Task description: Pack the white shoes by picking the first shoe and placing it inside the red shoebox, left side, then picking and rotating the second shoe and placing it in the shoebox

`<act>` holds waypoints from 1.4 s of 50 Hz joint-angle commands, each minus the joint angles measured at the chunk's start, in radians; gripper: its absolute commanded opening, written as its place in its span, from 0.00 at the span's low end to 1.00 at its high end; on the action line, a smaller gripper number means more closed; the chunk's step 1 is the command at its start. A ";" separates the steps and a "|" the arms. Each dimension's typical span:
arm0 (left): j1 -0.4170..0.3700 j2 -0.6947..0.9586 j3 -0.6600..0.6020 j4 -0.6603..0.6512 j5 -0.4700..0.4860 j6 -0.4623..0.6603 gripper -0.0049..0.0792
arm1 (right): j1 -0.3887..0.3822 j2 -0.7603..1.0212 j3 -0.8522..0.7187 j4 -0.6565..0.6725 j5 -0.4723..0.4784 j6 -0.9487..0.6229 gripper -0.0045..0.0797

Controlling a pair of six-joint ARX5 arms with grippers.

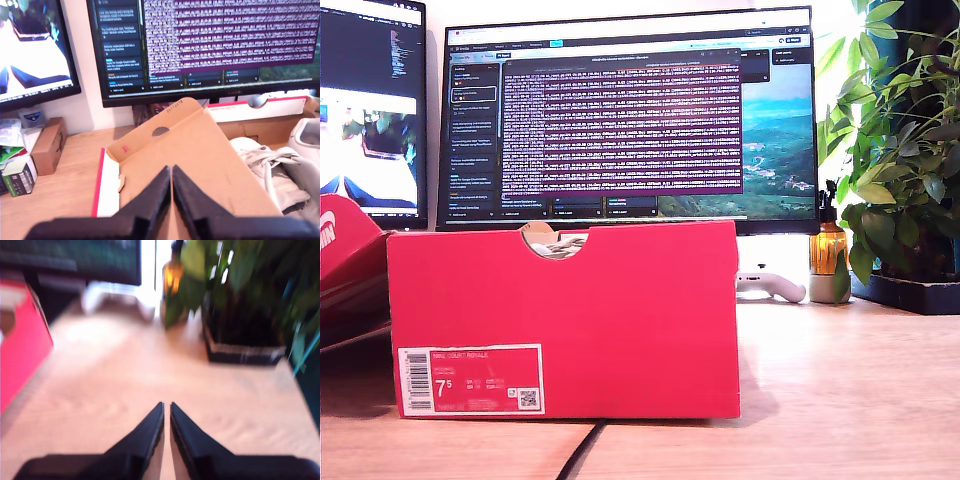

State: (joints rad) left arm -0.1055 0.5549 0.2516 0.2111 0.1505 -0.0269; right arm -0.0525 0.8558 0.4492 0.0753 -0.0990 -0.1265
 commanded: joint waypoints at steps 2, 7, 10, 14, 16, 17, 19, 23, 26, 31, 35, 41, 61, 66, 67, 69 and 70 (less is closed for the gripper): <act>0.003 -0.010 -0.066 0.010 -0.010 0.001 0.04 | -0.005 -0.024 -0.050 0.030 -0.006 0.023 0.04; 0.003 -0.021 -0.107 0.043 -0.011 0.001 0.04 | -0.006 -0.061 -0.090 0.063 -0.006 0.029 0.04; 0.003 -0.027 -0.134 0.069 -0.012 0.000 0.04 | -0.009 -0.080 -0.116 0.077 -0.006 0.027 0.04; 0.003 -0.034 -0.161 0.079 -0.014 0.000 0.04 | -0.010 -0.110 -0.160 0.114 -0.006 0.029 0.04; 0.003 -0.034 -0.174 0.085 -0.014 0.001 0.04 | -0.011 -0.123 -0.181 0.127 -0.005 0.028 0.04; 0.003 -0.034 -0.181 0.090 -0.014 0.001 0.04 | -0.013 -0.130 -0.191 0.134 -0.004 0.028 0.04; 0.003 -0.034 -0.195 0.104 -0.014 0.001 0.04 | -0.018 -0.144 -0.209 0.148 -0.004 0.042 0.04; 0.003 -0.034 -0.211 0.107 -0.019 0.001 0.04 | -0.025 -0.175 -0.242 0.160 -0.006 0.050 0.04; 0.003 -0.034 -0.214 0.102 -0.032 0.001 0.04 | -0.026 -0.197 -0.256 0.161 -0.022 0.048 0.04; 0.003 -0.034 -0.214 0.111 -0.042 0.009 0.04 | -0.026 -0.233 -0.277 0.167 -0.035 0.049 0.04; 0.003 -0.034 -0.214 0.103 -0.053 0.010 0.04 | -0.026 -0.258 -0.295 0.167 -0.035 0.050 0.04; 0.003 -0.047 -0.242 0.120 -0.066 0.032 0.04 | -0.026 -0.293 -0.326 0.167 -0.053 0.049 0.04; 0.003 -0.233 -0.278 0.025 -0.066 0.035 0.04 | -0.026 -0.444 -0.403 0.158 -0.060 0.040 0.04; 0.003 -0.267 -0.278 -0.011 -0.077 0.036 0.04 | -0.026 -0.483 -0.404 0.132 -0.080 0.029 0.04; 0.003 -0.275 -0.278 -0.017 -0.080 0.036 0.04 | -0.026 -0.491 -0.404 0.125 -0.088 0.025 0.04; 0.003 -0.290 -0.278 -0.027 -0.084 0.036 0.04 | -0.026 -0.504 -0.404 0.111 -0.102 0.021 0.04; 0.003 -0.299 -0.278 -0.032 -0.085 0.035 0.04 | -0.026 -0.512 -0.405 0.103 -0.106 0.021 0.04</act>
State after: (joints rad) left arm -0.1055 0.2752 0.0051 0.1787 0.0723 0.0048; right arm -0.0776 0.3573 0.0681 0.1852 -0.1867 -0.0978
